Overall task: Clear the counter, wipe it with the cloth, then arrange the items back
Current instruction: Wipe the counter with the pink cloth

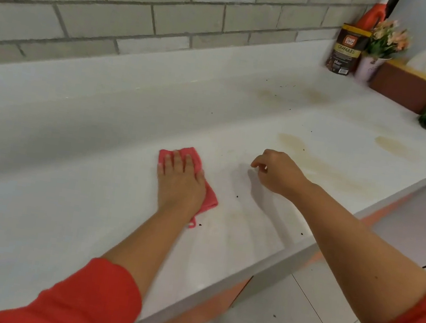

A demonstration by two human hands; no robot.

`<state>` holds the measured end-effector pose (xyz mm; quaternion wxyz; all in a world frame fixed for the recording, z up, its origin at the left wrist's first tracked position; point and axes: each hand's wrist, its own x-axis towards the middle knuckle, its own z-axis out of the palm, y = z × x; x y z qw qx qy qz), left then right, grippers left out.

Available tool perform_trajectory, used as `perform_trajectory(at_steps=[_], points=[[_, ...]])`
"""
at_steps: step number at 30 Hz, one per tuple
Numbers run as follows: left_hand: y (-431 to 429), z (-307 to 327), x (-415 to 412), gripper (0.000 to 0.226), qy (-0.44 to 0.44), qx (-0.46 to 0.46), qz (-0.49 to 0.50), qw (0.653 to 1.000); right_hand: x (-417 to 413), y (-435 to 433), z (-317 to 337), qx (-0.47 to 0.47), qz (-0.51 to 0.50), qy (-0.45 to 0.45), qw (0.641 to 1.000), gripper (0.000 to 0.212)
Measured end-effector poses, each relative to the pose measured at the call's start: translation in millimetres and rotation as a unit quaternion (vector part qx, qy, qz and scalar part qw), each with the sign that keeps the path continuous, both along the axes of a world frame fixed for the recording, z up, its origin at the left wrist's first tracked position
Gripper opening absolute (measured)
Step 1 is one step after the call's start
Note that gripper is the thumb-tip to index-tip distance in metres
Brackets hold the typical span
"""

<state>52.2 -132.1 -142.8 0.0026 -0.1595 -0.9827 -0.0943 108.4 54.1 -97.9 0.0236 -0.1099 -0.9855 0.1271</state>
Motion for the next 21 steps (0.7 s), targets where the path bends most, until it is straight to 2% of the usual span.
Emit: perform_trajectory(at_steps=[5,9,11,13,16,18,21], points=[[-10.5,-2.1,48.4,0.058,-0.020,0.006,-0.142,0.990,20.2,7.2,5.2,-0.020,0.031,-0.007,0.999,0.038],[-56.9,4.3,45.9,0.081,-0.043,0.005,-0.239,0.970,35.6,15.5,6.1,-0.034,0.056,-0.012,0.998,0.036],[-64.9,3.9,30.3,0.067,-0.044,0.019,-0.195,0.980,43.7,20.8,6.1,-0.038,0.060,-0.015,0.997,0.036],[-49.1,1.0,20.6,0.053,-0.016,0.018,-0.095,0.995,51.5,25.0,5.0,-0.042,0.063,-0.014,0.997,0.035],[-0.4,0.5,29.2,0.053,-0.006,-0.017,0.039,0.999,60.0,26.5,3.0,-0.052,0.069,-0.020,0.996,0.036],[26.8,1.9,44.8,0.054,-0.011,-0.008,0.025,1.000,63.3,26.1,3.1,-0.062,0.067,-0.023,0.996,0.036],[50.2,4.0,81.7,0.052,-0.006,0.010,-0.078,0.997,65.2,26.9,6.4,-0.083,0.057,-0.017,0.995,0.036]])
